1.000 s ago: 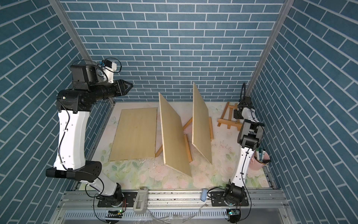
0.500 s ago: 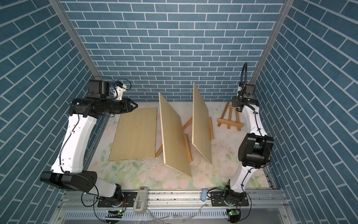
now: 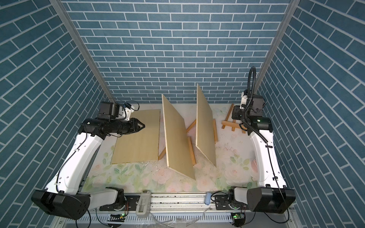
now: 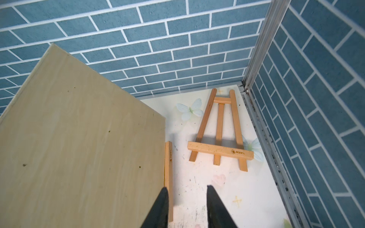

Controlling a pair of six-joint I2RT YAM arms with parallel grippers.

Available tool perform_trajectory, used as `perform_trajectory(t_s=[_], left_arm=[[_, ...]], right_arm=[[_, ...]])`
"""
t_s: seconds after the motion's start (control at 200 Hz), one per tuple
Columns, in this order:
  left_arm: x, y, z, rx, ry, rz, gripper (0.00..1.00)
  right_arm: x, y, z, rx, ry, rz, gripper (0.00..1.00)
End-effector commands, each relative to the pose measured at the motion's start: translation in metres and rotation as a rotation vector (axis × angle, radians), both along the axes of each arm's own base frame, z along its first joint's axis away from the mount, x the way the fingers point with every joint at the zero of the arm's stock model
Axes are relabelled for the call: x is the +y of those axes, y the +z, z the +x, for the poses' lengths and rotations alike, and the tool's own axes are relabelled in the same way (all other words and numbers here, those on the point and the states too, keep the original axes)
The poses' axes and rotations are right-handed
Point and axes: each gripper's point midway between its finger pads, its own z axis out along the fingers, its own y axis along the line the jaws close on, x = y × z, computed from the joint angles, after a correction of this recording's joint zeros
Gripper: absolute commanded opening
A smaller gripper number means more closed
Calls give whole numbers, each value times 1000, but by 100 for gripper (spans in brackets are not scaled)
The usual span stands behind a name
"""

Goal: Disassemble the easel
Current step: Move the easel to the center of the board.

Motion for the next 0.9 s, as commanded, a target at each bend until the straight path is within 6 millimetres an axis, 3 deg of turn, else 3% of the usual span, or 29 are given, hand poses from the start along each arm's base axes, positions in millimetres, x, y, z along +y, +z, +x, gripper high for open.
perform_trajectory(t_s=[0.0,0.155,0.455,0.655,0.895], left_arm=[[-19,-37,-21,108,-51,-8,36],[-36,-83,-47,224,-61,-49,37],[-64,-127,-70,311,-95,-85,37],[-77,-144,-72,327,-92,-76,37],[-84,-157,-72,345,-96,-67,36]], right_arm=[[5,-54,-25,207,-35,76,33],[16,-74,-36,259,-22,156,33],[26,-94,-39,353,-11,199,33],[29,-111,-47,403,-13,215,33],[30,-114,-49,428,-3,213,33]])
